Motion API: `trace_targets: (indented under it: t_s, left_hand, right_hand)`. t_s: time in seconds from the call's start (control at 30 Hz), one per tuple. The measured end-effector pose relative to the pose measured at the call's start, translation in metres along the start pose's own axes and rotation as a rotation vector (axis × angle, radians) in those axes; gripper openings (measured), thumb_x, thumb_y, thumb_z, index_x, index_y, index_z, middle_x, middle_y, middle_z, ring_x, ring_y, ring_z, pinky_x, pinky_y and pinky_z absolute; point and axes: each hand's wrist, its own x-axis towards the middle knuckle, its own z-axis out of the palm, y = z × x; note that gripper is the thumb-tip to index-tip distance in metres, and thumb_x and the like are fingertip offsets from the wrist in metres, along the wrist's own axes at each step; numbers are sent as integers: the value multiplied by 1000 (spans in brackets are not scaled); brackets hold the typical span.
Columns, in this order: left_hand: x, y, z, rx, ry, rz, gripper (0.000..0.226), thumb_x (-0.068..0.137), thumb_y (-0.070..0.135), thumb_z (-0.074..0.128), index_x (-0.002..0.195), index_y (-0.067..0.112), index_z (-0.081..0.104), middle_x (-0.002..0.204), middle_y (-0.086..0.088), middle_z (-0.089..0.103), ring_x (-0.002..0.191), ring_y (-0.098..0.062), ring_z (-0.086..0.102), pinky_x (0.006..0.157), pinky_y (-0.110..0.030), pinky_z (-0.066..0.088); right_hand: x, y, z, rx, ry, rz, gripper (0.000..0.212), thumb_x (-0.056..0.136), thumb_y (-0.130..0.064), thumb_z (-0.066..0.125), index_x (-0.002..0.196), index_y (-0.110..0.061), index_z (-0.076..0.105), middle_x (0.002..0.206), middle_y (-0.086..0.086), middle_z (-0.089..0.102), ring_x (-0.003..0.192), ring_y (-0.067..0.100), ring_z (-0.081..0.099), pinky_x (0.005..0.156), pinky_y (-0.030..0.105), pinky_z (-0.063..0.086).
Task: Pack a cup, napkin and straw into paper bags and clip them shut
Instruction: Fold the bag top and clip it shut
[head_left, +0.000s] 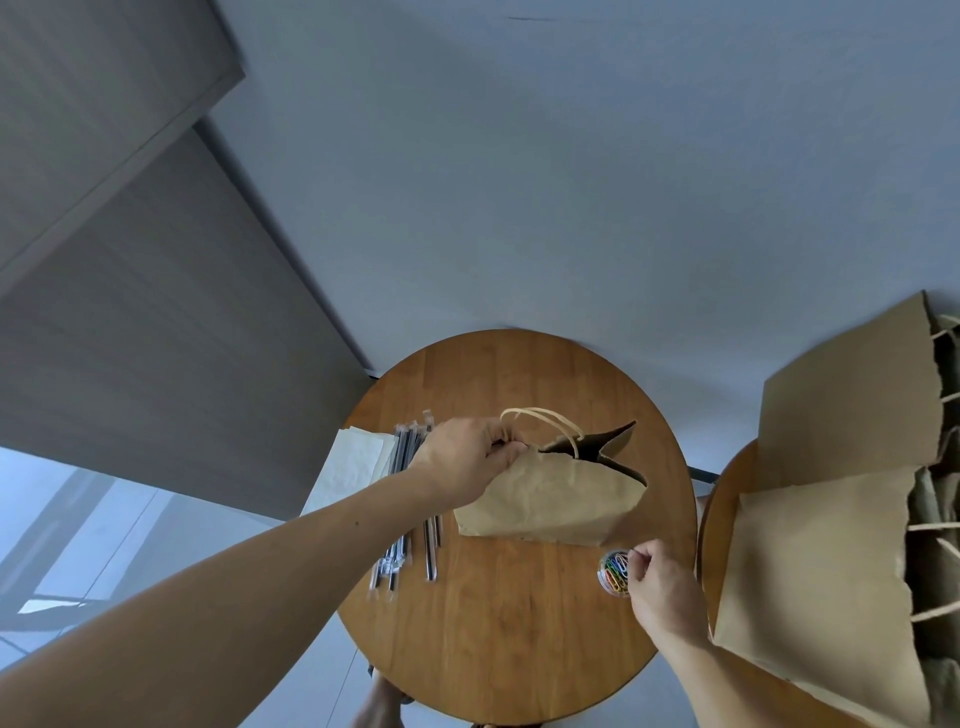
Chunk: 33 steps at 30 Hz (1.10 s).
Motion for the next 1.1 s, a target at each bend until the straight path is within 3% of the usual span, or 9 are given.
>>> trace_targets:
  t_s: [0.17,0.3,0.4,0.53,0.67,0.73,0.8,0.9,1.1]
  left_hand:
    - [3,2,0,-9,-7,0,12,99,36,54,91,41,61,78,7,69,72,-14,64,61,-30,48]
    - [5,3,-1,21,-9,-9,12,99,39,52,94,39,63,78,9,67,72,-11,62,57,-24,43]
    - [6,6,-3,43,-23,-10,17,100,39,51,100,32,66,77,10,65,72,-12,62,60,-28,45]
    - [7,8,-6,75,-33,0,19,100,40,49,101,30,65,78,9,65,75,-13,62,62,-29,46]
    - [7,9,-7,62,-47,1,18,100,39,50,101,28,65,82,6,67,78,-15,63,69,-33,51]
    - [7,9,-7,56,-52,-2,18,100,39,50,100,28,65,81,6,67,79,-16,63,71,-35,51]
    - [7,8,-7,63,-55,2,17,100,39,49,97,29,64,80,7,66,78,-16,63,68,-34,50]
    - [10,7,-9,89,-59,17,18,100,39,48,96,28,62,77,8,62,76,-17,61,61,-31,43]
    - [13,7,-7,131,-52,45,25,101,37,47,105,22,66,89,0,70,83,-21,64,75,-40,51]
  right_hand:
    - [-6,-7,-8,341,33,75,17,98,-16,58,109,-4,62,106,13,69,97,30,68,77,38,60]
    - [-21,-33,-30,756,-63,89,7,93,-8,65,99,-6,67,70,10,70,58,14,65,59,32,58]
    - [-36,-51,-43,854,-164,22,11,91,-12,70,101,-15,69,77,5,74,68,19,70,69,40,60]
    - [-49,-74,-57,918,-267,-106,23,90,-7,69,108,-21,69,96,-2,76,85,18,74,60,19,53]
    - [-50,-98,-70,853,-197,-215,14,88,-26,73,95,-38,75,79,1,75,70,17,72,64,26,56]
    - [-47,-107,-75,767,-110,-316,19,88,-27,72,90,-45,74,76,-5,72,64,12,66,59,21,52]
    - [-43,-119,-81,688,9,-429,21,87,-22,73,86,-43,75,85,-14,69,72,10,66,61,14,49]
    - [-34,-138,-89,638,94,-523,25,86,-15,74,92,-39,72,87,-18,71,80,8,69,68,15,52]
    - [-17,-165,-96,442,242,-616,15,85,-11,75,98,-20,74,88,-20,69,80,-2,67,71,13,54]
